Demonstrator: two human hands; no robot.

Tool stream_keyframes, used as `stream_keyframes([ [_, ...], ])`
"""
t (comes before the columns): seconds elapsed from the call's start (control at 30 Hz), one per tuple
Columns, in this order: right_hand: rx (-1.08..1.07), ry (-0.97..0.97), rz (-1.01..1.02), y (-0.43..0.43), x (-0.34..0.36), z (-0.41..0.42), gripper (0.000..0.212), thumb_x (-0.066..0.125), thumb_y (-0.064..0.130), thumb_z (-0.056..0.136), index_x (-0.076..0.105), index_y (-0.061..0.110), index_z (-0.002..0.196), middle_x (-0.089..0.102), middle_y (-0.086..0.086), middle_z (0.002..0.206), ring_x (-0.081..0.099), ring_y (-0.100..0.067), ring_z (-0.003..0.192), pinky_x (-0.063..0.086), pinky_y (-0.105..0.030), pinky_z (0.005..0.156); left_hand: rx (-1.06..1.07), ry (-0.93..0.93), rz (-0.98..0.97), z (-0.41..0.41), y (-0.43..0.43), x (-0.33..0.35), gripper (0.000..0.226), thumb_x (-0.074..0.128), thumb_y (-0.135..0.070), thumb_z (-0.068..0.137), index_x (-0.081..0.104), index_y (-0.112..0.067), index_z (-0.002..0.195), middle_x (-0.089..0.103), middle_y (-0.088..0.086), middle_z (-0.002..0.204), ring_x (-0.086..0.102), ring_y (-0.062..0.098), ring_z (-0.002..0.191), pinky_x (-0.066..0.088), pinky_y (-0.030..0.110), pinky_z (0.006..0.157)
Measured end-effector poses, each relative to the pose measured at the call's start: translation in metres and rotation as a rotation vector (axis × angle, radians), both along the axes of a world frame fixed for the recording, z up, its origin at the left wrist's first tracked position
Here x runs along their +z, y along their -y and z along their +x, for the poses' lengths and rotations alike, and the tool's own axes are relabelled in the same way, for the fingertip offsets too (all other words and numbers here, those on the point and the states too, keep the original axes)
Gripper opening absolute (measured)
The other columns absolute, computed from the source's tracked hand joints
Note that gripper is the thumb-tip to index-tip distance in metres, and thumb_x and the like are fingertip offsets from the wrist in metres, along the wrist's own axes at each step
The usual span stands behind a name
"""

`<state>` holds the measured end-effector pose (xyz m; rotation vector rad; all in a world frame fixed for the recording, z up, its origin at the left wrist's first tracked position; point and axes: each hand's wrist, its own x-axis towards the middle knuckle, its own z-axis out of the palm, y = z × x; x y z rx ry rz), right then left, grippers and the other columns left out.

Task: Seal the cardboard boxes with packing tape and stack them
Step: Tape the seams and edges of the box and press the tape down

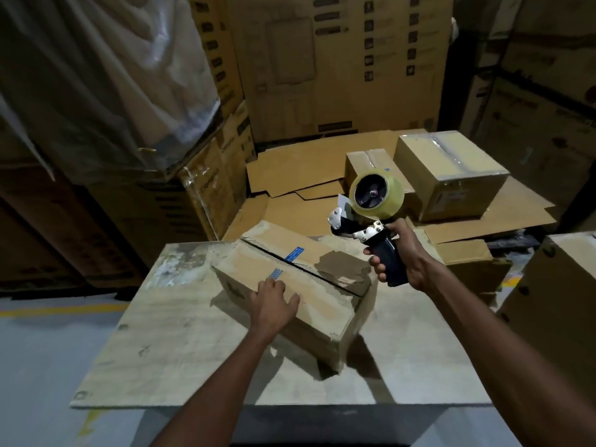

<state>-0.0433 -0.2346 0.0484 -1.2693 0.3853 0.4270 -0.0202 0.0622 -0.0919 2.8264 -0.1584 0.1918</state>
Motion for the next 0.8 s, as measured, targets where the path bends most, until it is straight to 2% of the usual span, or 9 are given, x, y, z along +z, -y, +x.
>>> stream_keyframes([
  [0.17,0.121,0.005,0.009,-0.028,0.015,0.02,0.064,0.036,0.058,0.089,0.062,0.0,0.091,0.05,-0.01,0.07,0.043,-0.023,0.054,0.035,-0.03,0.051,-0.047,0.088,-0.195,0.023,-0.019,0.026,0.03,0.062,-0.04,0.094,0.074,-0.016,0.108,0.067,0.003,0.109,0.058,0.024,0.107,0.046,0.041,0.091],
  [0.23,0.147,-0.009,0.064,-0.04,0.018,0.03,0.062,0.037,0.058,0.089,0.063,0.001,0.089,0.05,-0.009,0.071,0.043,-0.022,0.054,0.037,-0.028,0.048,-0.012,0.089,-0.443,0.033,-0.021,0.041,0.017,0.065,-0.031,0.095,0.076,-0.018,0.098,0.071,-0.001,0.097,0.065,0.02,0.097,0.05,0.034,0.08],
  [0.27,0.163,-0.019,0.098,-0.048,0.021,0.036,0.06,0.038,0.056,0.088,0.062,0.002,0.089,0.049,-0.008,0.071,0.043,-0.021,0.053,0.037,-0.028,0.047,0.005,0.077,-0.604,0.038,-0.022,0.051,0.013,0.065,-0.026,0.096,0.076,-0.019,0.101,0.072,-0.002,0.099,0.067,0.017,0.096,0.051,0.028,0.076],
  [0.3,0.177,-0.03,0.137,-0.055,0.023,0.041,0.057,0.038,0.055,0.088,0.062,0.003,0.088,0.048,-0.007,0.071,0.043,-0.02,0.052,0.038,-0.028,0.045,0.006,0.075,-0.736,0.042,-0.021,0.06,0.019,0.064,-0.021,0.098,0.074,-0.02,0.114,0.072,-0.002,0.11,0.066,0.014,0.101,0.051,0.02,0.078],
  [0.37,0.19,-0.045,0.227,-0.07,0.028,0.054,0.053,0.037,0.049,0.089,0.063,0.003,0.084,0.047,-0.005,0.069,0.043,-0.018,0.049,0.039,-0.027,0.042,-0.075,0.068,-0.882,0.049,-0.021,0.078,0.049,0.062,-0.013,0.099,0.054,-0.023,0.146,0.055,-0.006,0.146,0.055,0.009,0.124,0.045,0.018,0.094],
  [0.47,0.169,-0.056,0.325,-0.09,0.031,0.069,0.049,0.036,0.042,0.091,0.063,0.003,0.08,0.046,-0.003,0.066,0.043,-0.015,0.045,0.038,-0.025,0.04,-0.244,0.035,-1.041,0.063,-0.021,0.1,0.079,0.061,-0.003,0.096,0.027,-0.034,0.16,0.034,-0.018,0.161,0.036,0.0,0.143,0.036,0.012,0.107],
  [0.63,0.128,-0.052,0.314,-0.115,0.03,0.096,0.038,0.044,0.04,0.086,0.06,0.005,0.083,0.043,-0.001,0.067,0.041,-0.013,0.046,0.035,-0.024,0.04,-0.291,0.072,-1.099,0.085,-0.036,0.114,0.079,0.064,-0.002,0.093,0.03,-0.036,0.157,0.056,-0.022,0.14,0.048,-0.004,0.132,0.039,0.004,0.098],
  [0.7,0.113,-0.049,0.279,-0.122,0.032,0.106,0.039,0.043,0.041,0.088,0.059,0.005,0.083,0.043,-0.002,0.066,0.041,-0.014,0.045,0.036,-0.023,0.039,-0.225,0.095,-1.171,0.089,-0.045,0.111,0.069,0.064,-0.002,0.094,0.039,-0.029,0.153,0.065,-0.015,0.128,0.058,0.0,0.119,0.047,0.007,0.086],
  [0.8,0.103,-0.028,0.203,-0.127,0.037,0.117,0.044,0.042,0.044,0.088,0.06,0.005,0.082,0.043,-0.004,0.066,0.04,-0.015,0.044,0.035,-0.024,0.039,-0.076,0.043,-1.413,0.089,-0.049,0.101,0.051,0.068,-0.002,0.093,0.055,-0.018,0.14,0.073,-0.003,0.117,0.067,0.005,0.105,0.053,0.014,0.074],
])
